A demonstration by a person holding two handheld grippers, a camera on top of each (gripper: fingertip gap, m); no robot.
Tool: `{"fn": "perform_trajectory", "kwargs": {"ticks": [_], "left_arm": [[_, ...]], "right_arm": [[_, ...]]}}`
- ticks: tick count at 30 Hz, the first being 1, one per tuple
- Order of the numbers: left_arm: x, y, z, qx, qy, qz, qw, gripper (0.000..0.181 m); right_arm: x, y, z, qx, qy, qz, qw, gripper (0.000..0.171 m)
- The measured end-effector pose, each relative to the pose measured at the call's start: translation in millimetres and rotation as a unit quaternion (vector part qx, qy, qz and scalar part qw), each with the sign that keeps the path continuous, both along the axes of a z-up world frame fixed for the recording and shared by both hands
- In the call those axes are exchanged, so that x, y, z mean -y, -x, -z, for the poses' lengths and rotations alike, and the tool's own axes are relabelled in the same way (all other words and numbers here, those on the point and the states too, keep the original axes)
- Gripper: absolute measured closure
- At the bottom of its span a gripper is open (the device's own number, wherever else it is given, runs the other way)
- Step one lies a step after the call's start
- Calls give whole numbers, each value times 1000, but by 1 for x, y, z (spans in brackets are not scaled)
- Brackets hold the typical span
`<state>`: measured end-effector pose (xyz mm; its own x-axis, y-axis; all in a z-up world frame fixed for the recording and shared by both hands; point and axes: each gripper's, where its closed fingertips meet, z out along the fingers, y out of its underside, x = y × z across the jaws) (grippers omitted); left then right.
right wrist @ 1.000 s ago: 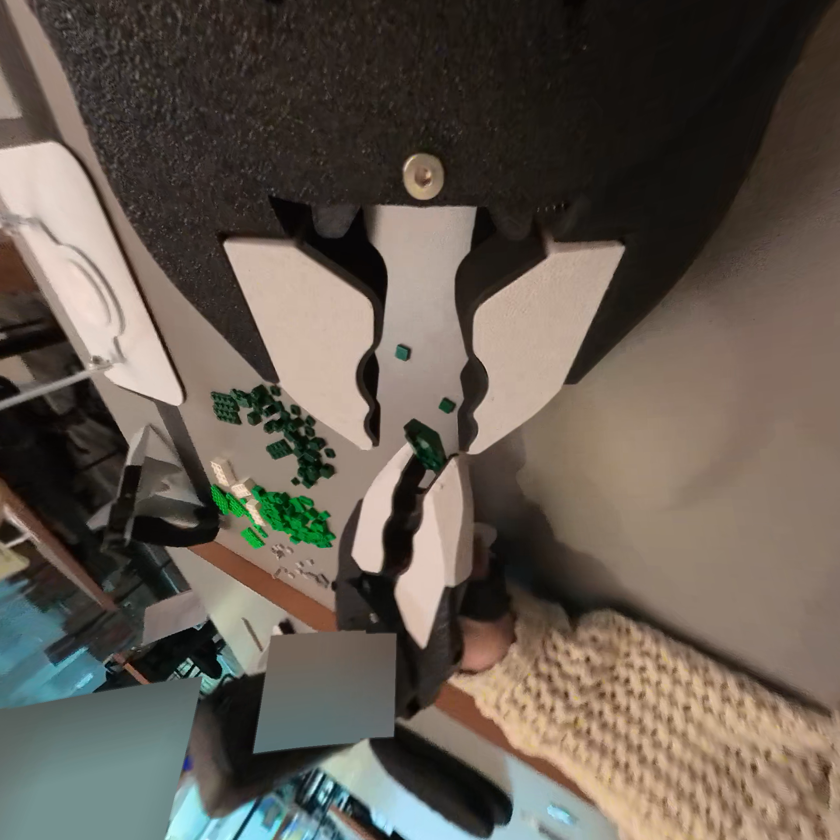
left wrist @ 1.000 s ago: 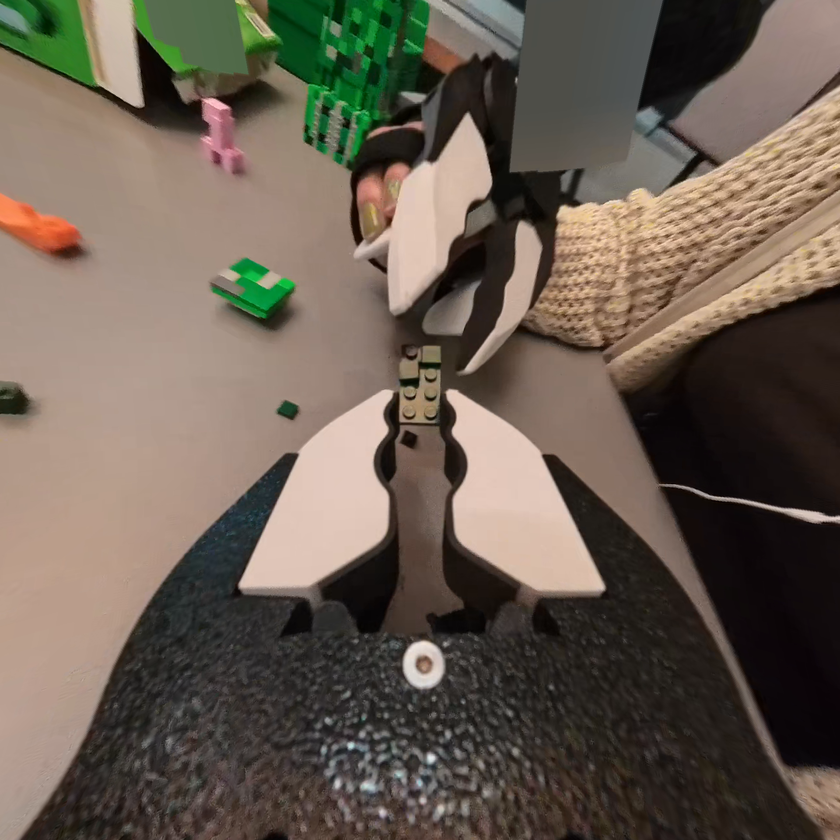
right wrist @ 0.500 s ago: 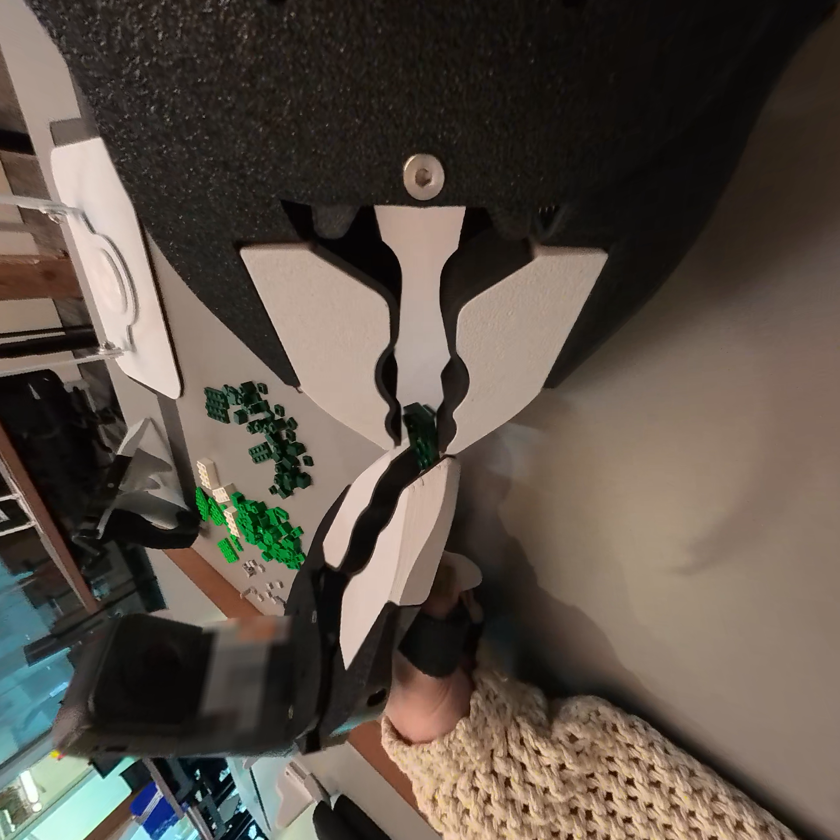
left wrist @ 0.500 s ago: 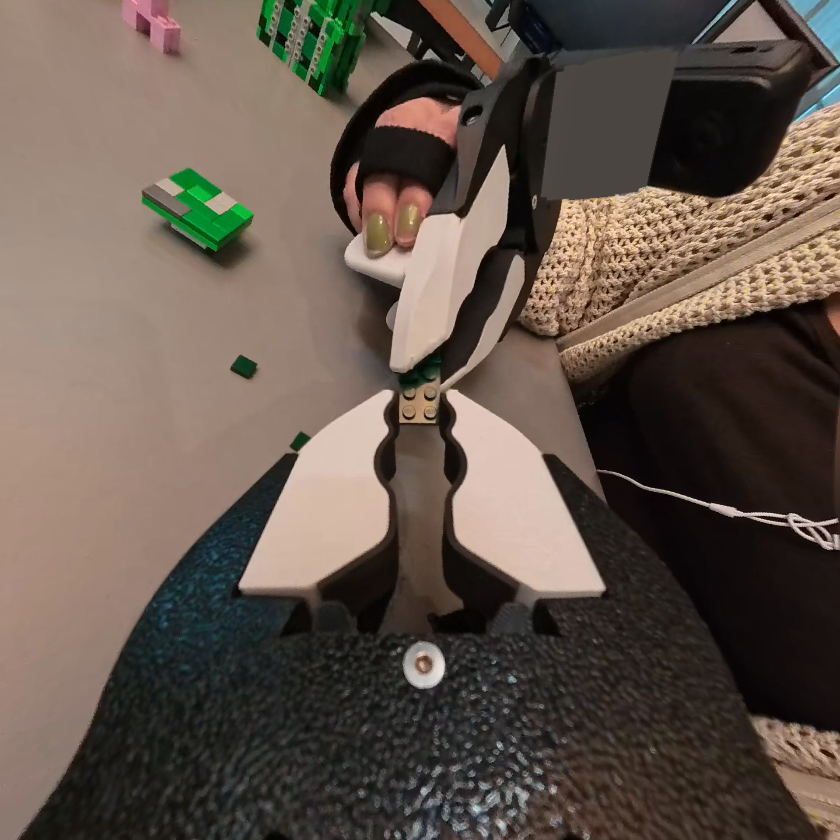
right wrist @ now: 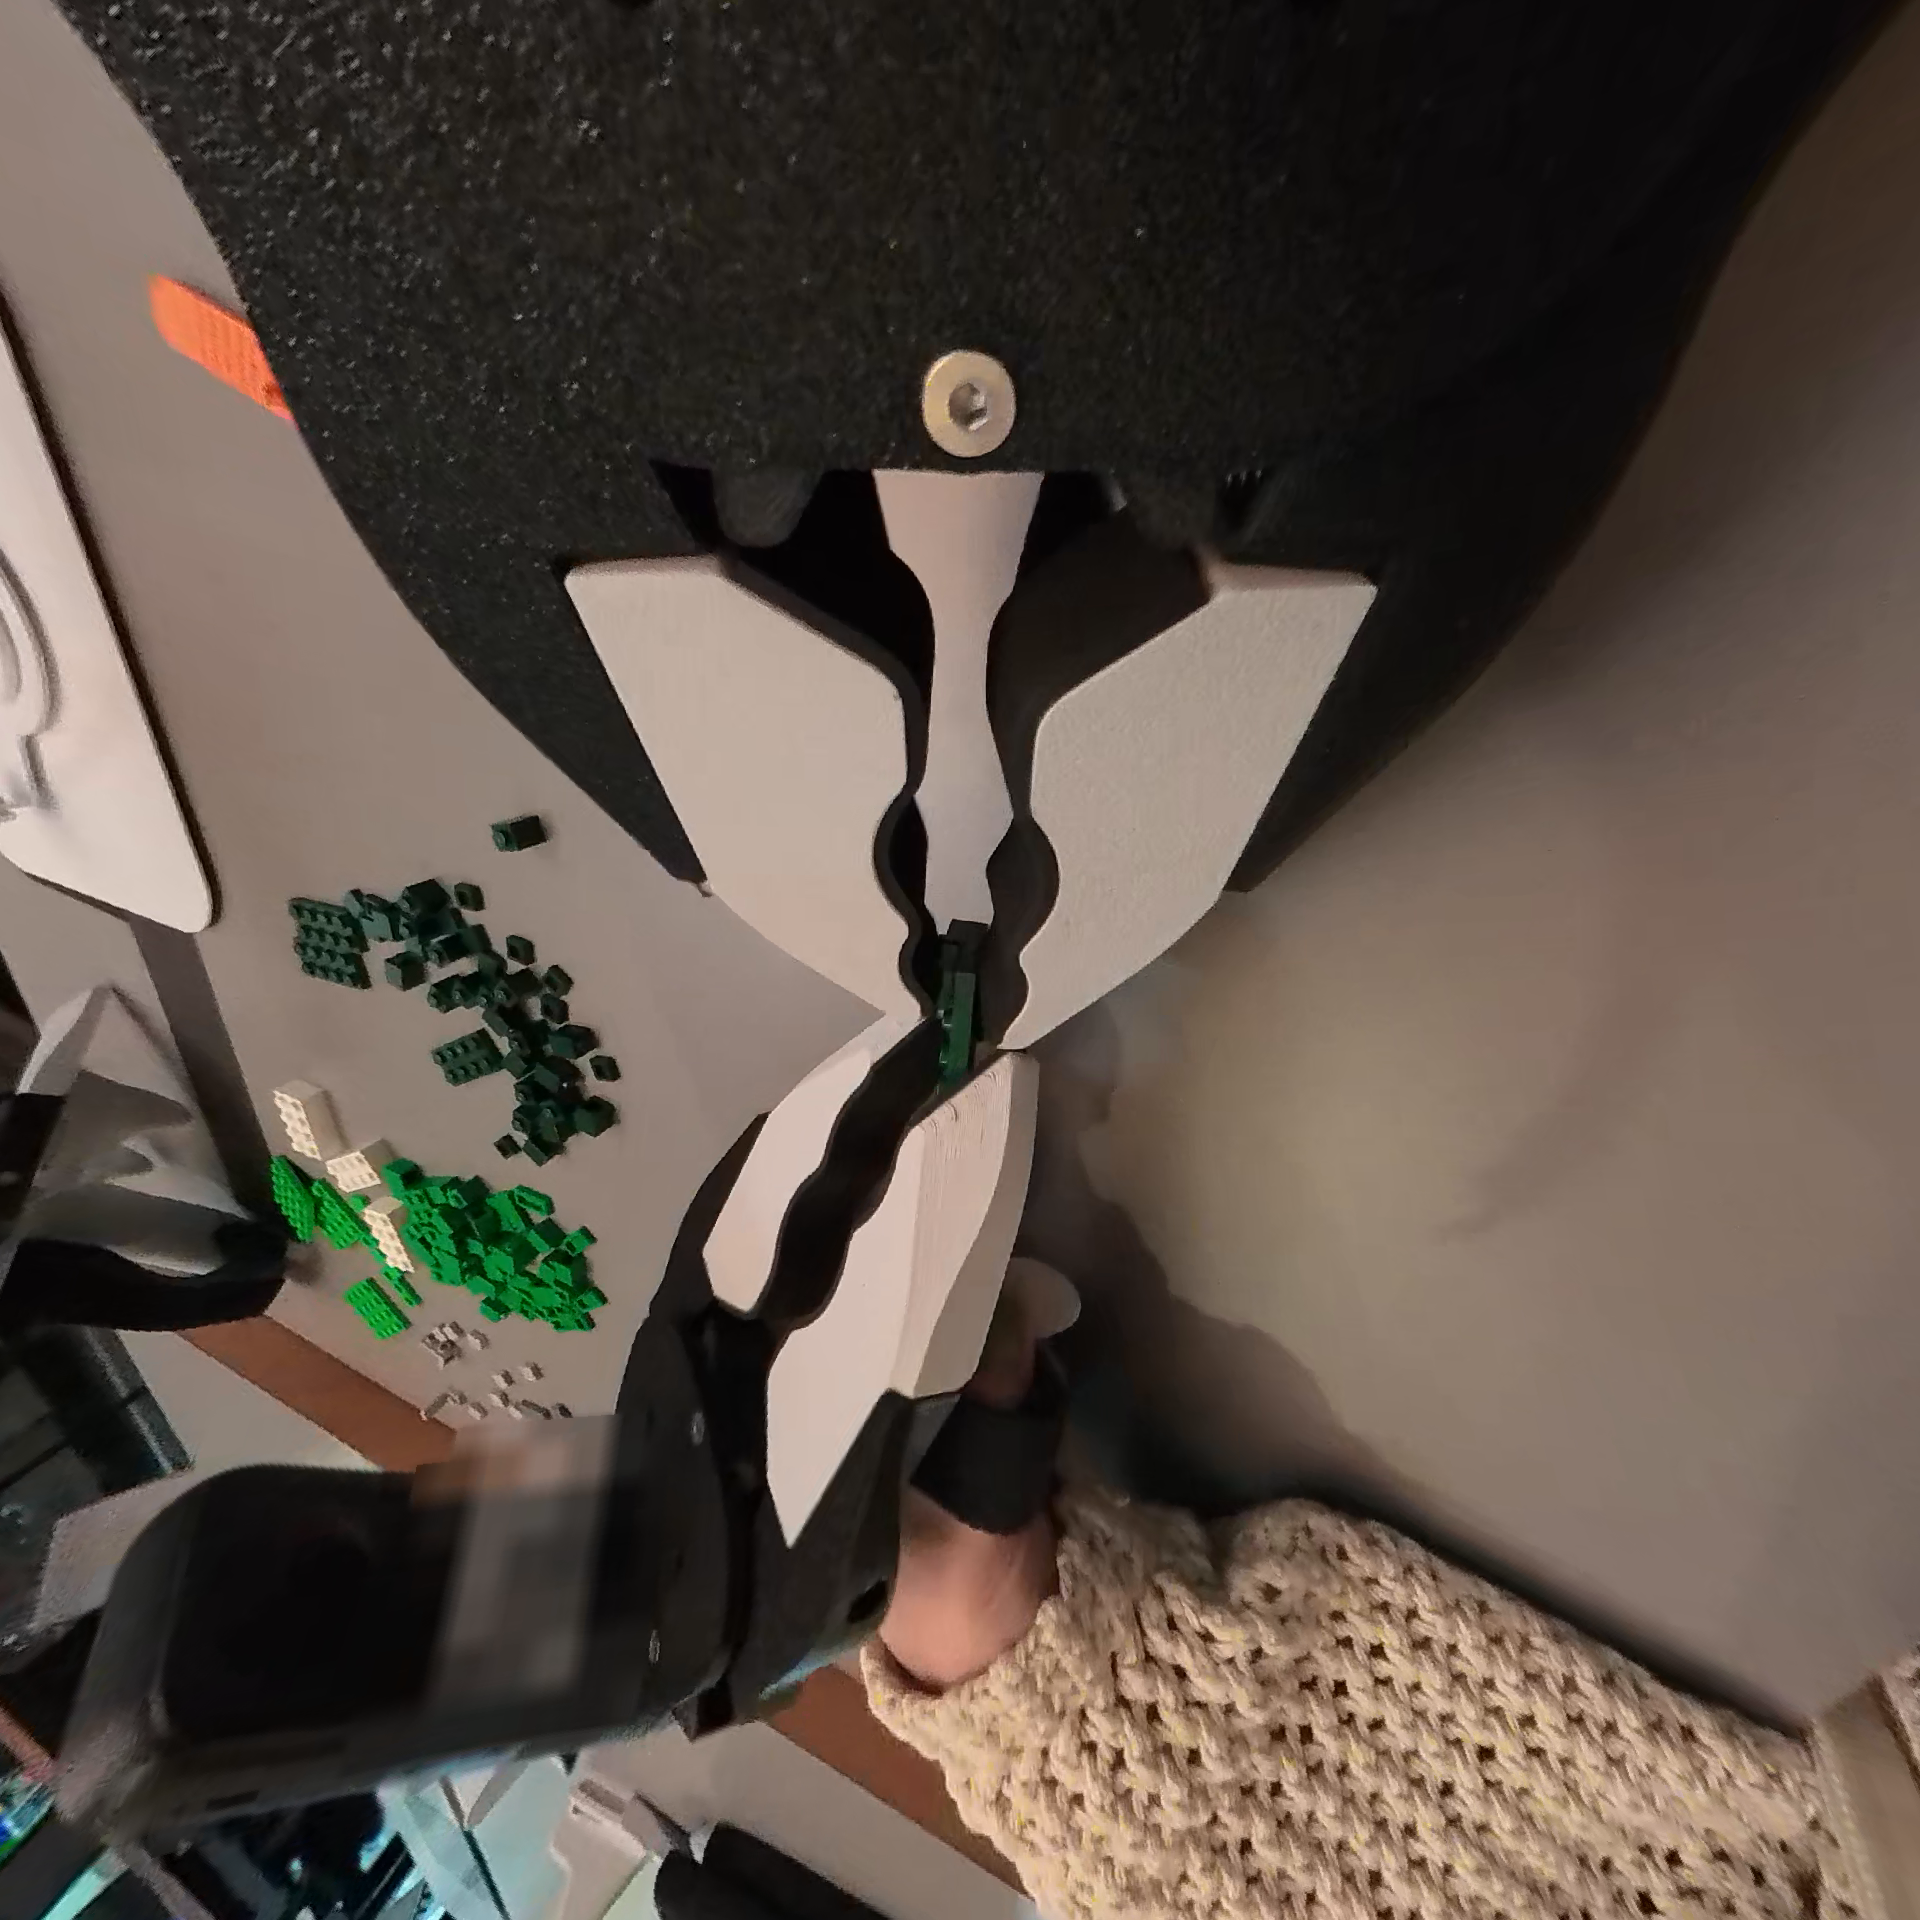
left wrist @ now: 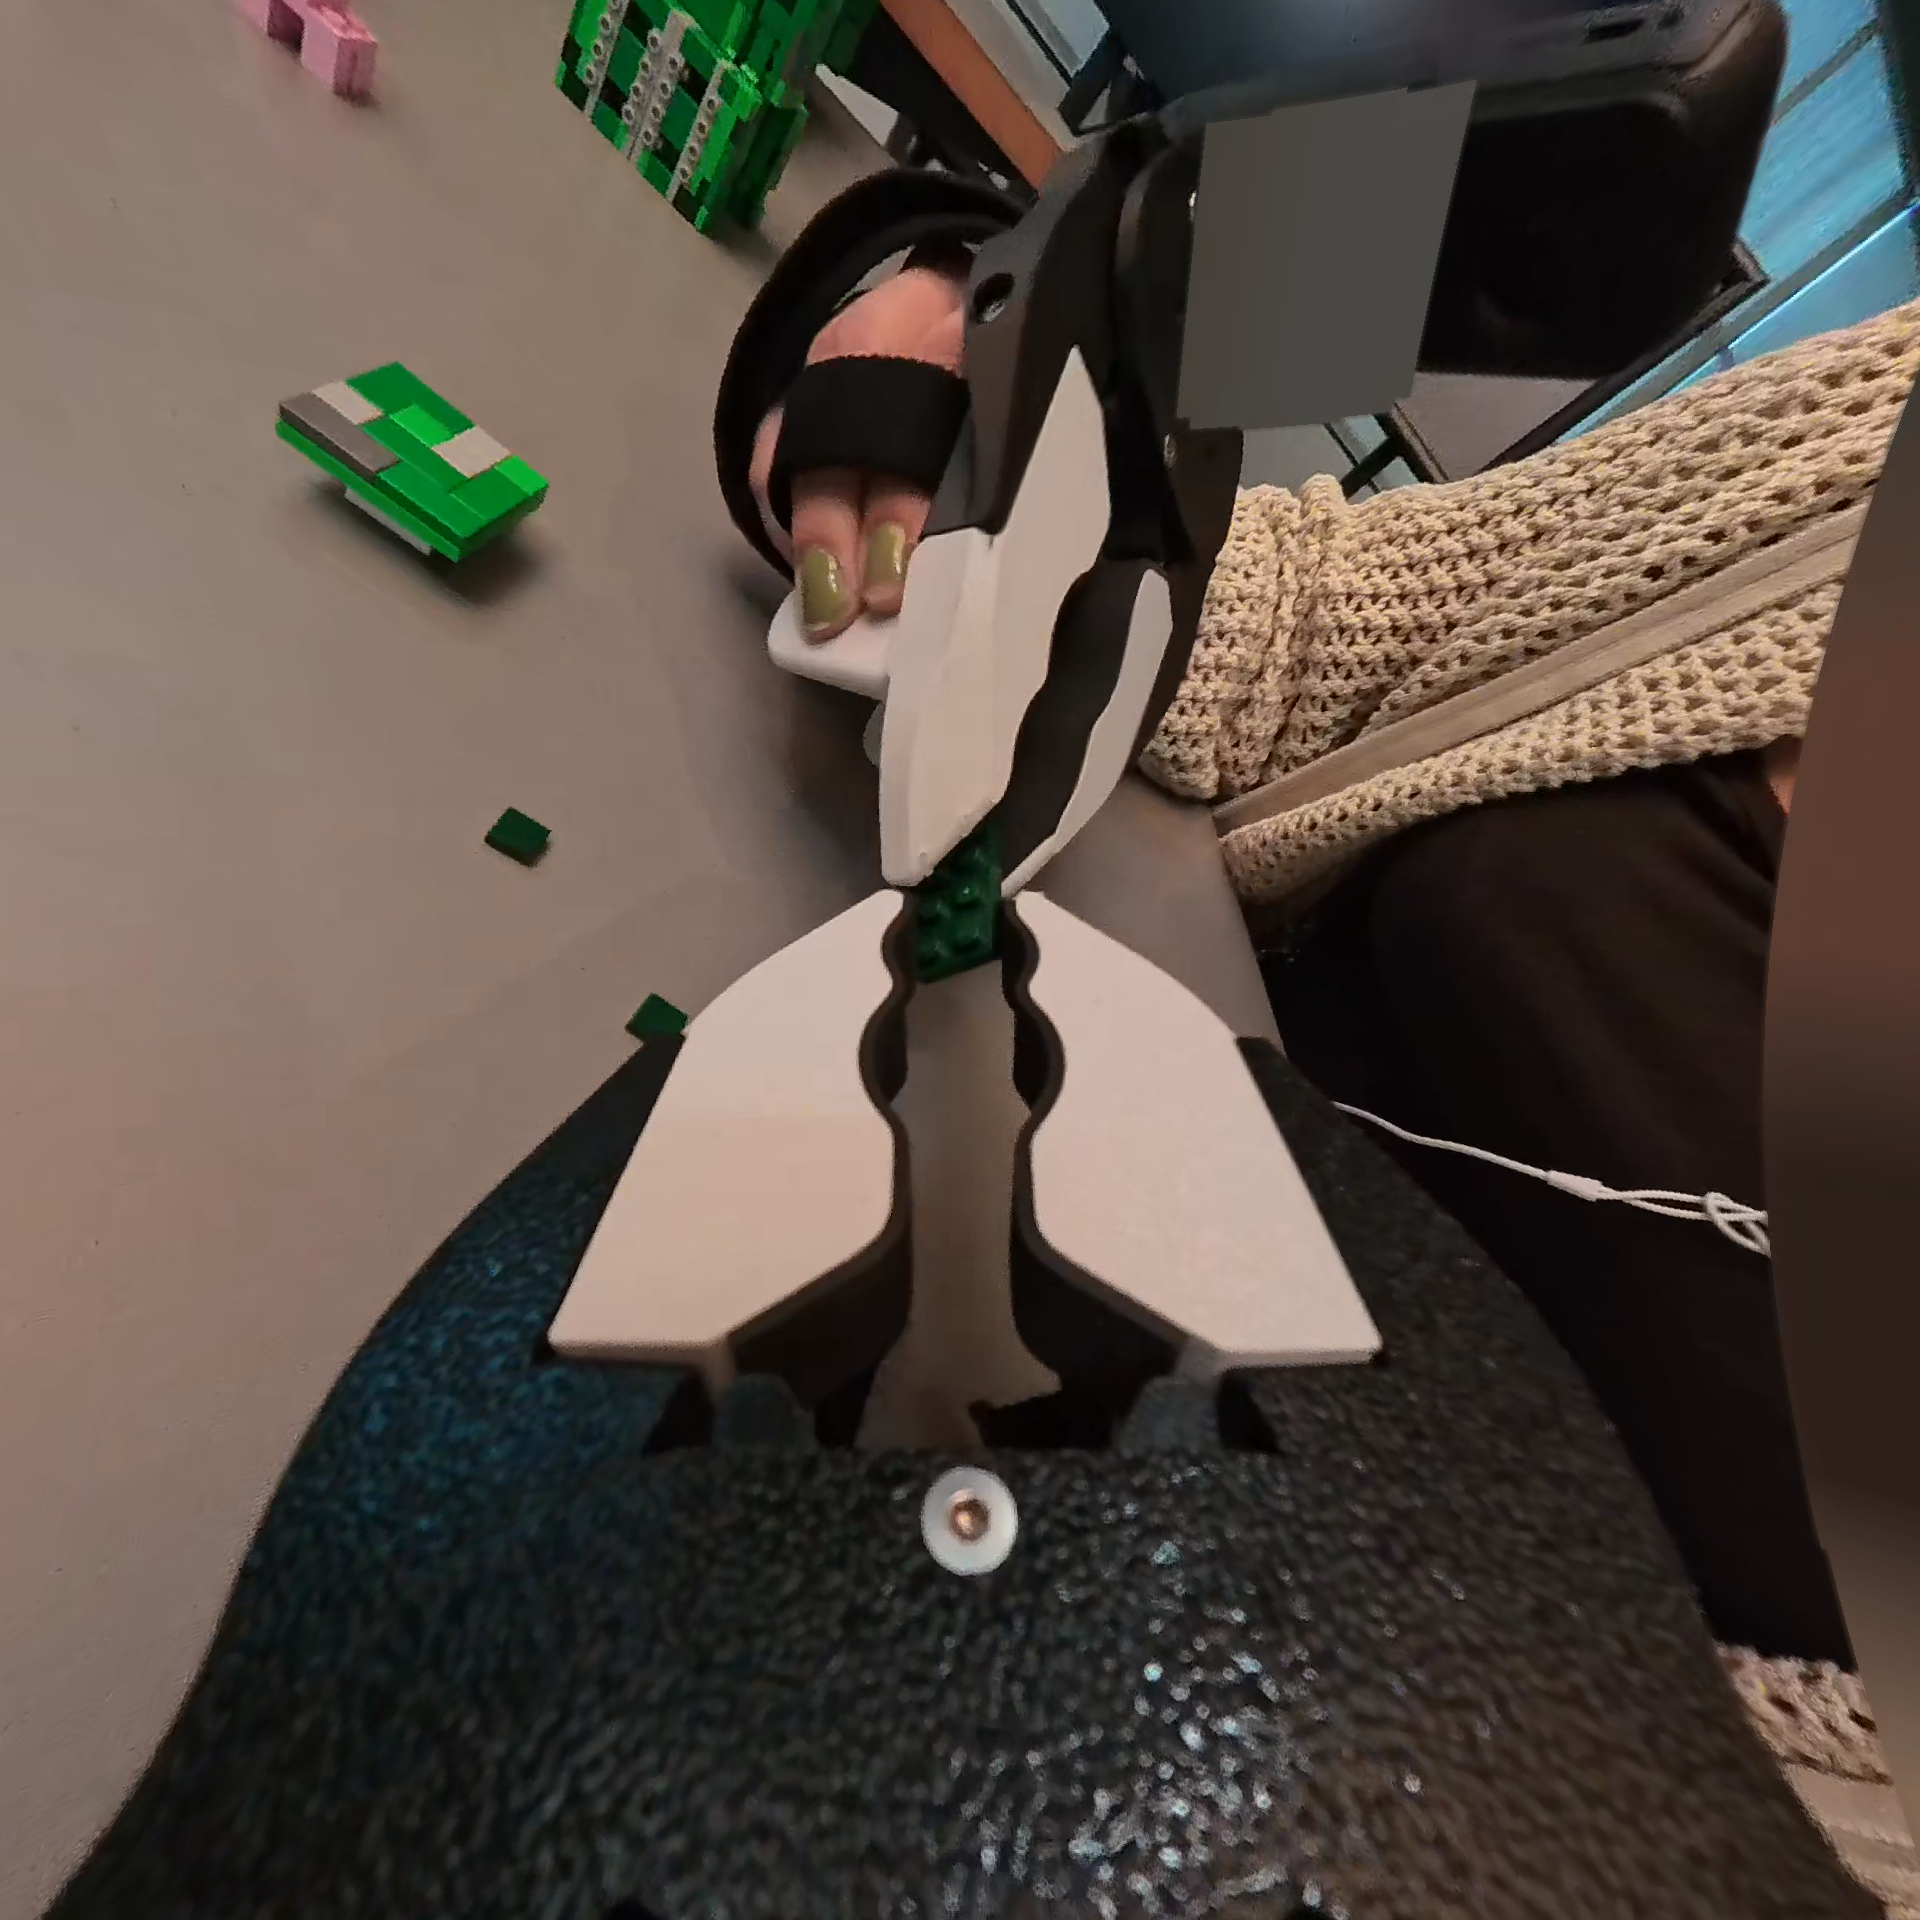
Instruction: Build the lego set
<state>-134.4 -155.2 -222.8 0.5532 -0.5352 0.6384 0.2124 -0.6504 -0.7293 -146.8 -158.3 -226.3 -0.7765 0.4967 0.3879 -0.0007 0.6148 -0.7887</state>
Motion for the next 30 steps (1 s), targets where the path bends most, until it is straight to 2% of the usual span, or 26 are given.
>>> {"fn": "perform_trajectory", "kwargs": {"ticks": [5, 8, 11, 20, 30], "left_arm": [[-1, 3, -1, -7, -10, -11, 1000, 167], [-2, 5, -3, -1, -12, -16, 1000, 167], [-2, 5, -2, -6, -15, -15, 1000, 167], [-2, 4, -4, -33, -39, -12, 999, 167], [0, -1, -1, -90, -67, 1, 994, 168]], "right_arm": [[0, 4, -3, -18, 19, 14, 1000, 164], [-6, 9, -6, -23, 29, 36, 999, 154], [-9, 8, -6, -26, 27, 37, 999, 152], [-8, 3, -6, -45, -4, 20, 999, 162], [-6, -1, -4, -34, -14, -3, 999, 163]]}}
